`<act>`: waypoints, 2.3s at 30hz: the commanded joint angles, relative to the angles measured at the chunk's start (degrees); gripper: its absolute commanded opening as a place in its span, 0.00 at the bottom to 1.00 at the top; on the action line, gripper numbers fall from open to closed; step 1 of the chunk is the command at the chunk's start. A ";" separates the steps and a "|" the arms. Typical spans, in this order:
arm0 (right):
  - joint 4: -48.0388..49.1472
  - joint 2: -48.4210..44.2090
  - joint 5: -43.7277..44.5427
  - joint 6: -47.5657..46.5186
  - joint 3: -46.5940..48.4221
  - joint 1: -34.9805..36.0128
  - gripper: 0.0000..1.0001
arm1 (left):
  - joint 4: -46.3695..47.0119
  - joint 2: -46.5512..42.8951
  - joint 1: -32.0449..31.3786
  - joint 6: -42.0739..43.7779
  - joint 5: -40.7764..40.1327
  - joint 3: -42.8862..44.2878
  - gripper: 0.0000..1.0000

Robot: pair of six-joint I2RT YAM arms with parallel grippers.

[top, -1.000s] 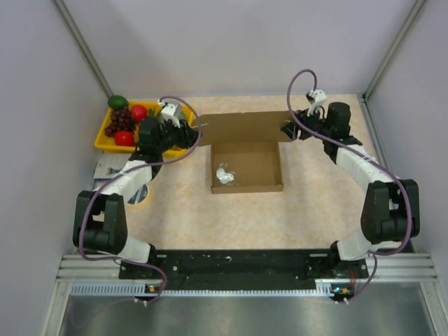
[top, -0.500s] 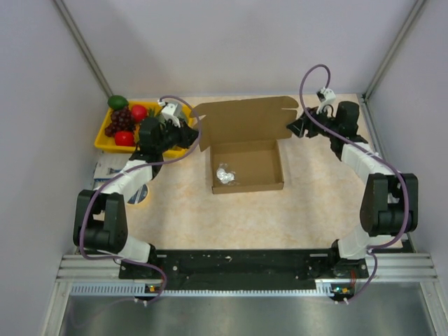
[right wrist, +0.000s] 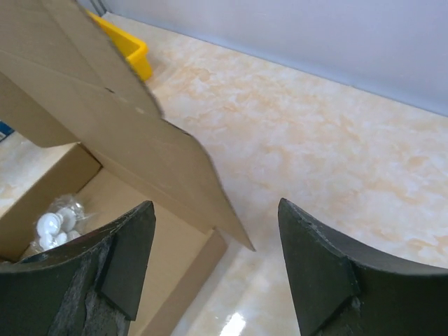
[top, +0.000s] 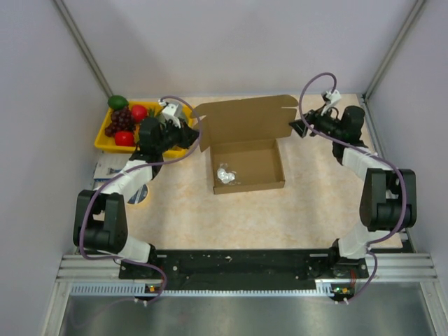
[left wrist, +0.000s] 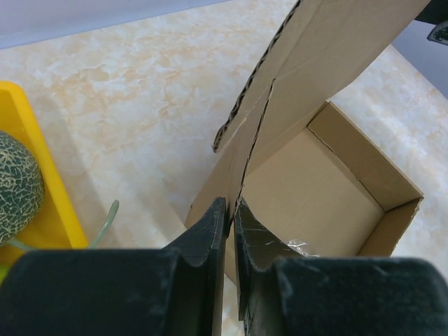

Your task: Fold the paper box

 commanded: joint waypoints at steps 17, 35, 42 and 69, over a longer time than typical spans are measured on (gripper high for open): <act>11.28 7.08 -15.73 2.57 8.37 0.02 0.45 | -0.95 0.28 -0.41 0.25 0.30 2.96 0.02; 5.78 -12.16 12.99 2.49 -10.97 12.23 0.00 | -1.48 -3.76 -12.00 -9.77 -23.86 -0.99 0.00; 1.89 -18.32 27.75 6.43 -15.09 18.20 0.00 | -1.30 -3.67 -16.58 -9.08 -28.26 -1.34 0.00; -0.33 -22.90 65.92 10.14 -22.47 37.81 0.00 | -0.87 -5.69 -22.82 -11.89 -33.01 -8.37 0.00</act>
